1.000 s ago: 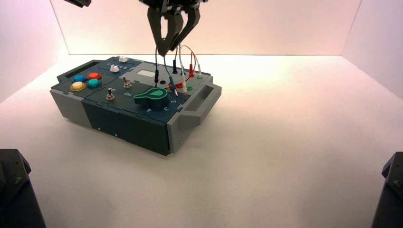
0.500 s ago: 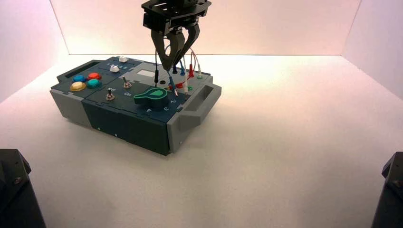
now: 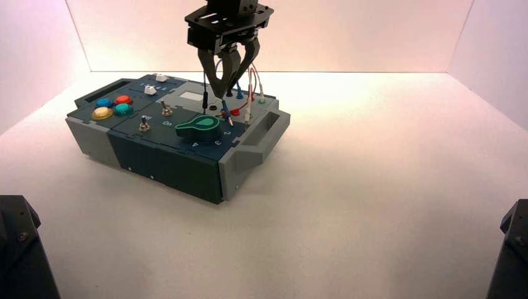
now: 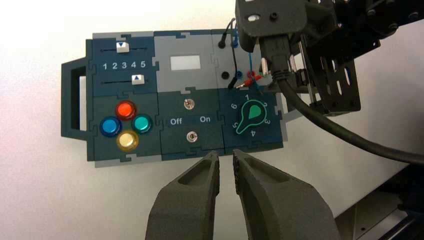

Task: Insert the blue wire.

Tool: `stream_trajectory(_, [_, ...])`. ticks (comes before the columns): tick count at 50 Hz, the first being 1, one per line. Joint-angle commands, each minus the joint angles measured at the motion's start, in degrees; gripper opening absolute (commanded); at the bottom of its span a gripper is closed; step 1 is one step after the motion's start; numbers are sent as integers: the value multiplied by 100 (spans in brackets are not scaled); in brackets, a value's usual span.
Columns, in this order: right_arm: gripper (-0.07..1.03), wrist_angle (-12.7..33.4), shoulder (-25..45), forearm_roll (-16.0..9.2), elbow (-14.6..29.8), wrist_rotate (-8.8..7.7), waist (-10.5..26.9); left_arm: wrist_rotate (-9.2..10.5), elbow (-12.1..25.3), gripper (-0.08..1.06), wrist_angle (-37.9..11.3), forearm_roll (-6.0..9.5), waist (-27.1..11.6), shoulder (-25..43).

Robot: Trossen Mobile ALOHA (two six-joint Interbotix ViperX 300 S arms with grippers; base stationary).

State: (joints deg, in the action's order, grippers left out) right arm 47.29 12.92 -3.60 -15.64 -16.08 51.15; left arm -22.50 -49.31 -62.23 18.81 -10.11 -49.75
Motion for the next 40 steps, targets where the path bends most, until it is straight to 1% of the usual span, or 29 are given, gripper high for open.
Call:
stream_trajectory(1, [43, -26, -70, 0, 185, -9, 9, -26, 176, 18, 0, 9, 26, 0])
stream_trajectory(21, [43, -18, 123, 123, 211, 0, 9, -35, 220, 18, 0, 18, 26, 62])
stream_trajectory(31, [43, -9, 176, 211, 281, 0, -9, -35, 281, 18, -9, 70, 26, 158])
stream_trajectory(40, [43, 9, 237, 246, 334, 9, 0, -35, 299, 17, 9, 88, 176, 264])
